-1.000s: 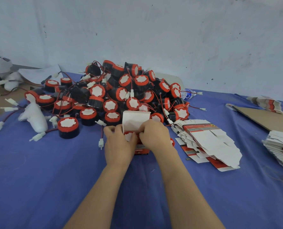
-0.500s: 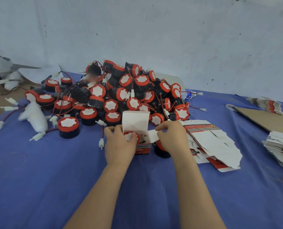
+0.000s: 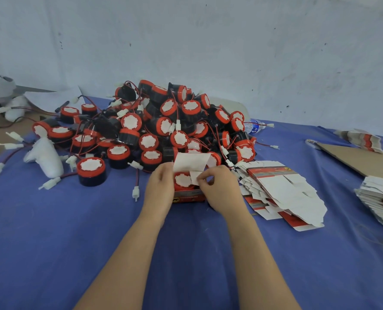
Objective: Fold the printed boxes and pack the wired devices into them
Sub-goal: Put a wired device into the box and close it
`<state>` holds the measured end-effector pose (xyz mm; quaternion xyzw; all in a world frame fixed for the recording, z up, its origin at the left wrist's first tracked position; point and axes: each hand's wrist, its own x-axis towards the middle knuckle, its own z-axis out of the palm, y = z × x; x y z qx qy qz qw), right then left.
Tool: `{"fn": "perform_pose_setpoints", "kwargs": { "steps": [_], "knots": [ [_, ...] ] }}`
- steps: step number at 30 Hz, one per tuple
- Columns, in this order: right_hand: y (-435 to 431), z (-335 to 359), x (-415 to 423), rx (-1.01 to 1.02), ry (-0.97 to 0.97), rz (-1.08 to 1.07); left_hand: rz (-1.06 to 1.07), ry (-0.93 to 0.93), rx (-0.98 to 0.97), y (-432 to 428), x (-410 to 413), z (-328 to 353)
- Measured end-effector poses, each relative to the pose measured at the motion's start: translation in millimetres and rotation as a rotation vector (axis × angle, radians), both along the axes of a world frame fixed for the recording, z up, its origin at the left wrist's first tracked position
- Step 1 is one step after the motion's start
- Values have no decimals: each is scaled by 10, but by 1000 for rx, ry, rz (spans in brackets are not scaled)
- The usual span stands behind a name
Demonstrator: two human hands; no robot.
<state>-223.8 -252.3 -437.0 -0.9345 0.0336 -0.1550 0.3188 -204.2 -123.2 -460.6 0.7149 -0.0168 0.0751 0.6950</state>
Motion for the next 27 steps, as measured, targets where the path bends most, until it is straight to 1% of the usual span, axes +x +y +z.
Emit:
{"fn": "perform_pose_setpoints", "kwargs": {
  "steps": [2,5,6,8,10,11,12,14,16,18,20,24,27],
  "knots": [
    [9,-17,7,35,-30,-5,-41,-73,120,24,-25,-40],
    [2,-3,-41,159,-65,63,-60,-132,163,42,9,-95],
    [-6,6,-59,168,-64,102,-47,-142,186,45,18,-96],
    [-46,5,-69,91,-31,188,-19,-139,219,45,33,-105],
    [-111,13,-60,-33,56,257,0,-93,184,55,22,-105],
    [-146,30,-60,-57,108,278,9,-53,136,63,9,-85],
    [-172,50,-66,-53,153,301,18,-11,85,79,7,-63],
    [-212,72,-72,-26,164,352,11,28,34,103,18,-34],
    [-227,68,-77,-27,117,331,-55,-5,97,97,4,-25],
    [-227,45,-69,-6,63,268,-135,-71,263,98,-17,-46],
    [-206,29,-69,21,28,247,-164,-119,338,113,-10,-72],
    [-149,50,-92,-57,12,313,-180,-155,345,112,-13,-56],
    [-128,56,-89,-36,31,271,-172,-116,309,89,-17,-32]
  ]
}}
